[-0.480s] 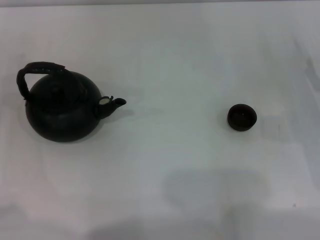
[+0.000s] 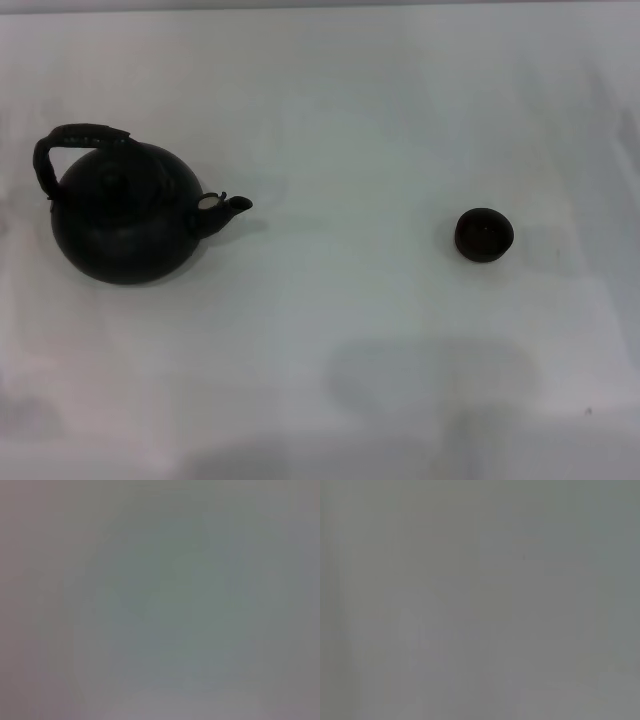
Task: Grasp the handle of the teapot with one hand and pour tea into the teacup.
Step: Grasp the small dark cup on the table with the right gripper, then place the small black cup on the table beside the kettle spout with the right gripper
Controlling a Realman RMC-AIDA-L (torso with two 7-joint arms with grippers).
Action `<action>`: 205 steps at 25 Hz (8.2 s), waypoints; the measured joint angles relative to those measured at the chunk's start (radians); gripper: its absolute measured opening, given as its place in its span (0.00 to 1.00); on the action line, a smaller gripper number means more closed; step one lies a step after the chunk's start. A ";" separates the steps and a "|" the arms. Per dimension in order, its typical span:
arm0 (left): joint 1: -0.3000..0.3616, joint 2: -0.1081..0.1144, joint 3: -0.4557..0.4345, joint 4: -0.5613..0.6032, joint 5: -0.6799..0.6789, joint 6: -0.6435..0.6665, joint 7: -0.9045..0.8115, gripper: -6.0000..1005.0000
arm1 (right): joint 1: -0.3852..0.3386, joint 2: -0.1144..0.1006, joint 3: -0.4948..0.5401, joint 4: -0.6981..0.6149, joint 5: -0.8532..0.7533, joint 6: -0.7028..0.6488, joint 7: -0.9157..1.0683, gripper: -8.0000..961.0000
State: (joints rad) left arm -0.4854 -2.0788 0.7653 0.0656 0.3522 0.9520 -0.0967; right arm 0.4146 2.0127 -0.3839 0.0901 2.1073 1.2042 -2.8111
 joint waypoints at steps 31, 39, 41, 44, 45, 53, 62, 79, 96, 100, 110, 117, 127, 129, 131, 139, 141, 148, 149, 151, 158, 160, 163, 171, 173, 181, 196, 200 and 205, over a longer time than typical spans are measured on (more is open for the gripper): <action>0.054 0.000 0.006 0.001 -0.024 -0.023 0.003 0.70 | -0.142 -0.025 -0.406 -0.651 -0.361 0.119 0.658 0.88; 0.045 0.000 0.006 0.006 -0.022 -0.022 0.003 0.70 | -0.157 -0.014 -0.422 -1.009 -0.729 0.280 1.019 0.88; 0.040 0.000 0.006 0.007 -0.021 -0.022 0.003 0.70 | -0.152 -0.007 -0.455 -1.079 -0.802 0.309 1.093 0.88; 0.037 -0.001 0.006 0.007 -0.020 -0.022 0.003 0.70 | -0.152 -0.005 -0.543 -1.133 -0.837 0.320 1.145 0.88; 0.036 -0.001 0.006 0.007 -0.020 -0.022 0.003 0.70 | -0.153 -0.005 -0.569 -1.141 -0.838 0.320 1.152 0.88; 0.041 -0.003 0.008 -0.003 -0.020 -0.022 0.003 0.70 | -0.130 -0.003 -0.743 -1.138 -0.844 0.277 1.168 0.89; 0.052 -0.002 0.008 -0.003 -0.021 -0.022 0.002 0.70 | -0.126 -0.003 -0.952 -1.133 -0.861 0.051 1.175 0.89; 0.047 0.003 0.004 0.005 -0.023 -0.028 0.003 0.70 | -0.082 -0.009 -0.945 -1.057 -0.932 0.000 1.214 0.89; 0.048 0.002 0.004 0.004 -0.022 -0.026 0.003 0.70 | -0.082 -0.006 -0.938 -1.016 -0.984 -0.016 1.245 0.89; 0.050 0.000 0.003 0.000 -0.021 -0.025 0.003 0.70 | -0.079 -0.006 -0.937 -0.997 -0.995 -0.023 1.242 0.89; 0.051 0.000 0.006 -0.003 -0.021 -0.024 0.003 0.70 | -0.077 -0.006 -0.937 -0.994 -0.995 -0.033 1.237 0.88; 0.053 -0.001 0.005 -0.003 -0.021 -0.028 0.003 0.70 | -0.072 -0.006 -0.938 -0.994 -0.994 -0.037 1.235 0.86; 0.053 -0.001 0.005 -0.003 -0.023 -0.031 0.003 0.70 | -0.065 -0.005 -0.939 -1.000 -0.980 -0.034 1.230 0.74; 0.053 0.000 0.005 -0.003 -0.023 -0.031 0.003 0.70 | -0.064 -0.005 -0.936 -1.008 -0.966 -0.019 1.230 0.74; 0.053 0.000 0.005 -0.003 -0.023 -0.031 0.003 0.70 | -0.060 -0.005 -0.933 -1.020 -0.944 0.003 1.236 0.74; 0.052 0.001 0.006 -0.001 -0.022 -0.030 0.003 0.70 | -0.010 -0.003 -0.948 -1.035 -0.843 0.069 1.278 0.74; 0.050 0.000 0.006 -0.001 -0.022 -0.029 0.003 0.70 | 0.002 -0.002 -0.966 -1.035 -0.828 0.067 1.278 0.74; 0.050 0.000 0.006 -0.002 -0.021 -0.029 0.003 0.70 | 0.040 0.000 -1.046 -1.031 -0.790 0.036 1.281 0.74; 0.050 0.000 0.006 -0.002 -0.022 -0.030 0.003 0.70 | 0.046 0.000 -1.064 -1.029 -0.785 0.026 1.283 0.74; 0.050 0.000 0.005 -0.002 -0.023 -0.030 0.003 0.70 | 0.060 0.000 -1.098 -1.024 -0.778 0.007 1.293 0.74; 0.047 0.002 0.006 0.001 -0.022 -0.033 0.003 0.70 | 0.094 0.001 -1.214 -1.025 -0.757 -0.077 1.319 0.74; 0.046 0.002 0.006 0.002 -0.021 -0.033 0.003 0.70 | 0.106 0.001 -1.246 -1.014 -0.752 -0.106 1.319 0.74; 0.044 0.003 0.006 0.004 -0.021 -0.033 0.003 0.70 | 0.124 0.002 -1.299 -0.994 -0.751 -0.154 1.320 0.74; 0.039 0.004 0.006 0.007 -0.021 -0.033 0.003 0.70 | 0.156 0.007 -1.415 -0.945 -0.745 -0.273 1.322 0.74; 0.038 0.003 0.006 0.007 -0.021 -0.033 0.003 0.70 | 0.156 0.007 -1.447 -0.944 -0.745 -0.309 1.325 0.74; 0.039 0.003 0.006 0.007 -0.021 -0.033 0.003 0.70 | 0.174 0.009 -1.516 -0.918 -0.745 -0.359 1.343 0.74; 0.041 0.002 0.008 0.002 -0.021 -0.033 0.003 0.70 | 0.174 0.009 -1.523 -0.912 -0.750 -0.368 1.346 0.74; 0.044 0.002 0.008 0.002 -0.021 -0.033 0.003 0.70 | 0.175 0.009 -1.524 -0.911 -0.750 -0.368 1.346 0.75; 0.046 0.002 0.008 0.003 -0.021 -0.031 0.003 0.70 | 0.175 0.009 -1.523 -0.909 -0.749 -0.367 1.346 0.77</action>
State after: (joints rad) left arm -0.4398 -2.0770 0.7731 0.0683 0.3312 0.9207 -0.0936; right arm 0.5893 2.0217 -1.9071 -0.8192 1.3581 0.8373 -1.4646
